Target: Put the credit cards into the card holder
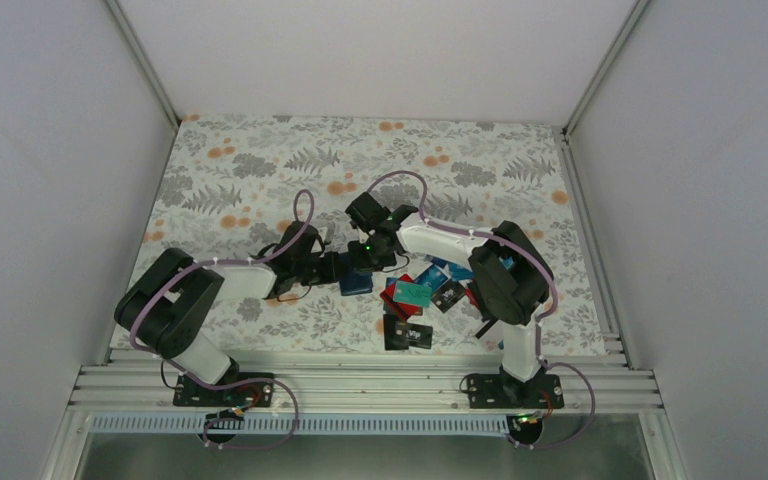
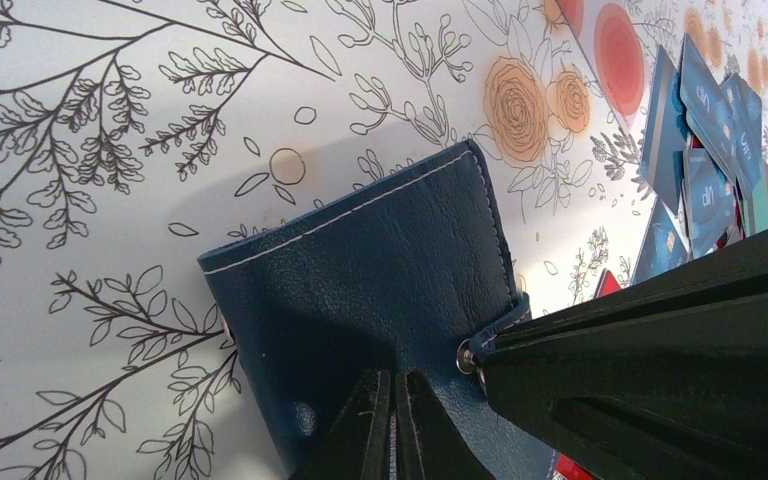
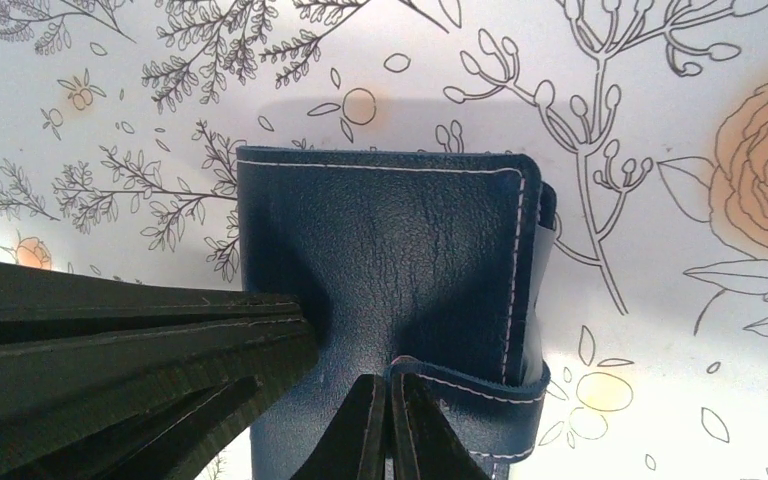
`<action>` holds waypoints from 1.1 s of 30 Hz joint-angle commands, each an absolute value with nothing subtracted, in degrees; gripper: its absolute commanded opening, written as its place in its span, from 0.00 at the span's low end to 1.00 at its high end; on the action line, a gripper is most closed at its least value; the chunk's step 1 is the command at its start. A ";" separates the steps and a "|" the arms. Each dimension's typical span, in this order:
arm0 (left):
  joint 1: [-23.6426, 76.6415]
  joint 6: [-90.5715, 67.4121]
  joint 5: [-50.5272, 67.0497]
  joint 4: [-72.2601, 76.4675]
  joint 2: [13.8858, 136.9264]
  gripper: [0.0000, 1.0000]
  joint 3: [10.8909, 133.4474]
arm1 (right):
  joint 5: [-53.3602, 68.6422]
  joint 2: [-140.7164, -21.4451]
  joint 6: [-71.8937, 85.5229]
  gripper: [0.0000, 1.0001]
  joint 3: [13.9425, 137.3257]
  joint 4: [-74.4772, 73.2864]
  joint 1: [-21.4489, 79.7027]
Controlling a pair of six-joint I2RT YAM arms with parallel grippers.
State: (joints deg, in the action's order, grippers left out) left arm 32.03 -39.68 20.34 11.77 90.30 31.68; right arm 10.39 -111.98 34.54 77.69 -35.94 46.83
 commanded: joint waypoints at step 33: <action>32.74 -40.25 20.92 7.45 93.60 0.03 30.67 | 10.58 -113.43 36.35 0.04 74.31 -30.95 46.70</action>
State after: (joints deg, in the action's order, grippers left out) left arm 32.03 -40.07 20.88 12.86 91.02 31.70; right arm 9.67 -111.00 35.81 75.83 -32.21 46.46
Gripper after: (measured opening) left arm 0.034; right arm 0.043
